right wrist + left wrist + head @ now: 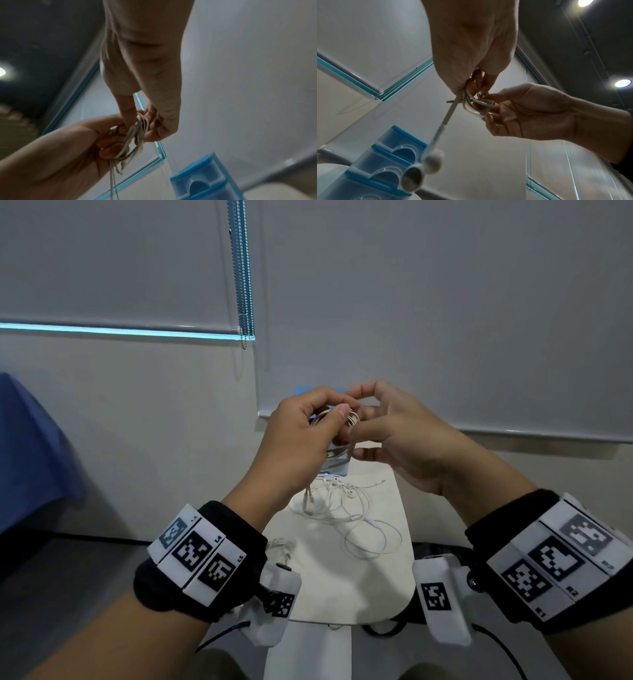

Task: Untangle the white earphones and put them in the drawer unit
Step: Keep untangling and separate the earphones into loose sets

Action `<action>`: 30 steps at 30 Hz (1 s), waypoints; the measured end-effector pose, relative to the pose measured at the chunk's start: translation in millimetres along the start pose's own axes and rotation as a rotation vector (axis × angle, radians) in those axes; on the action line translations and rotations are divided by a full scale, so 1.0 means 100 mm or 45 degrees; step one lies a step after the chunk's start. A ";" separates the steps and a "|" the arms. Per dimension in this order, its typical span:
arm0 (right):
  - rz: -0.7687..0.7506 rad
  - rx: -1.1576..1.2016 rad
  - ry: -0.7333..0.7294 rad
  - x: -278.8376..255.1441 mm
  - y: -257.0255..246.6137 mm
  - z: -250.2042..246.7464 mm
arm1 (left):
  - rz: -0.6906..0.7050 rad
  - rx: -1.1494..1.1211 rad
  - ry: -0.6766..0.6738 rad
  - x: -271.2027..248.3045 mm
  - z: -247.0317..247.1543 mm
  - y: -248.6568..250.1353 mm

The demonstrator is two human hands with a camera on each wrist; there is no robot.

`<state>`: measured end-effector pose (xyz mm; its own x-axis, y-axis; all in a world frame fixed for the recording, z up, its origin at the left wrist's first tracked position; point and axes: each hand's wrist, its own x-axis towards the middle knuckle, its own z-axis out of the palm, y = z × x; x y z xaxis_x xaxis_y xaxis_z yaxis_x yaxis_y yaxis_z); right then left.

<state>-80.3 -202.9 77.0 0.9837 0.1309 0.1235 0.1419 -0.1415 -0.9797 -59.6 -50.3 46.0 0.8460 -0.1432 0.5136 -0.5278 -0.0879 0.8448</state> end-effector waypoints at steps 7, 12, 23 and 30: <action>-0.165 -0.790 0.225 0.01 -0.06 0.05 | -0.020 0.107 0.080 0.07 0.02 -0.01; -0.237 -1.278 0.280 -0.07 -0.21 0.14 | 0.022 0.320 0.080 0.12 0.02 0.01; -0.414 -1.360 0.354 -0.04 -0.32 -0.18 | -0.223 -0.056 -0.173 0.10 -0.07 0.04; -0.245 -0.471 0.275 0.04 0.02 -0.11 | -0.141 -0.263 -0.220 0.07 -0.06 0.12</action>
<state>-74.8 -213.9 77.1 0.9306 -0.0130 0.3659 0.3151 -0.4803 -0.8185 -59.3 -46.1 60.8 0.8627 -0.3111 0.3988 -0.3916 0.0881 0.9159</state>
